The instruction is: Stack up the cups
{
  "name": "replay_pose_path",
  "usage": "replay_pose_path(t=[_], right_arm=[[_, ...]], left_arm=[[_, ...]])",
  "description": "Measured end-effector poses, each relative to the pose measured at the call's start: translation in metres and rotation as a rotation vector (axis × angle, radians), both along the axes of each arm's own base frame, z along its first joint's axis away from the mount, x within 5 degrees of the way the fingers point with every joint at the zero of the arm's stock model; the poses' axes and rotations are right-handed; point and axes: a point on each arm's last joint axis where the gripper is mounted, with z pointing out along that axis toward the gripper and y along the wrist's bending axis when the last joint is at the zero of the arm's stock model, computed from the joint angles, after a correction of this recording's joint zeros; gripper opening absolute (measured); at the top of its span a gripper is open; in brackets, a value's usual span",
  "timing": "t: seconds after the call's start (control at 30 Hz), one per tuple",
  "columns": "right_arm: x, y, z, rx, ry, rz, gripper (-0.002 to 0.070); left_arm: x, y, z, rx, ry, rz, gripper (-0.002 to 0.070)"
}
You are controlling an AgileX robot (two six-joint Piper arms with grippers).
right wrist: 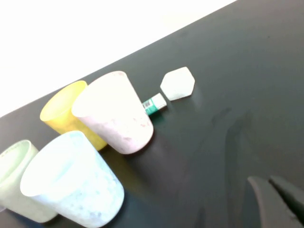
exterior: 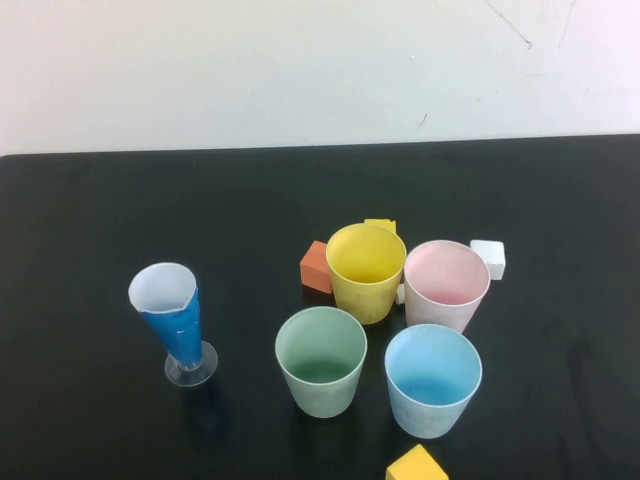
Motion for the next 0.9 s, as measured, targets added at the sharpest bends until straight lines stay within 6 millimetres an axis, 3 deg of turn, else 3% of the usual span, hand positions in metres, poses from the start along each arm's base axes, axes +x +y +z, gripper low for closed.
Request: replay_pose_path(t=[0.17, 0.3, 0.43, 0.6, 0.73, 0.9], right_arm=[[0.0, 0.0, 0.0, -0.012, -0.002, 0.002, -0.0003], [0.0, 0.0, 0.0, -0.014, -0.003, 0.003, -0.0003], [0.0, 0.0, 0.0, -0.014, -0.003, 0.003, -0.0003], [0.0, 0.0, 0.0, -0.014, -0.002, 0.004, -0.0003], [0.0, 0.001, -0.001, -0.016, 0.006, 0.011, -0.0003], [-0.001, 0.001, -0.002, -0.026, 0.011, 0.022, -0.0003]], left_arm=[[0.002, -0.006, -0.003, 0.008, 0.035, -0.071, -0.0002], [0.005, -0.028, 0.003, 0.227, 0.179, -0.29, -0.0002], [0.012, -0.044, 0.04, 0.522, 0.373, -0.502, -0.0002], [0.036, -0.052, 0.089, 0.833, 0.641, -0.79, -0.0002], [0.067, -0.056, 0.122, 0.947, 0.742, -0.951, -0.0002], [0.111, -0.068, 0.152, 1.127, 0.794, -1.03, -0.0002]])
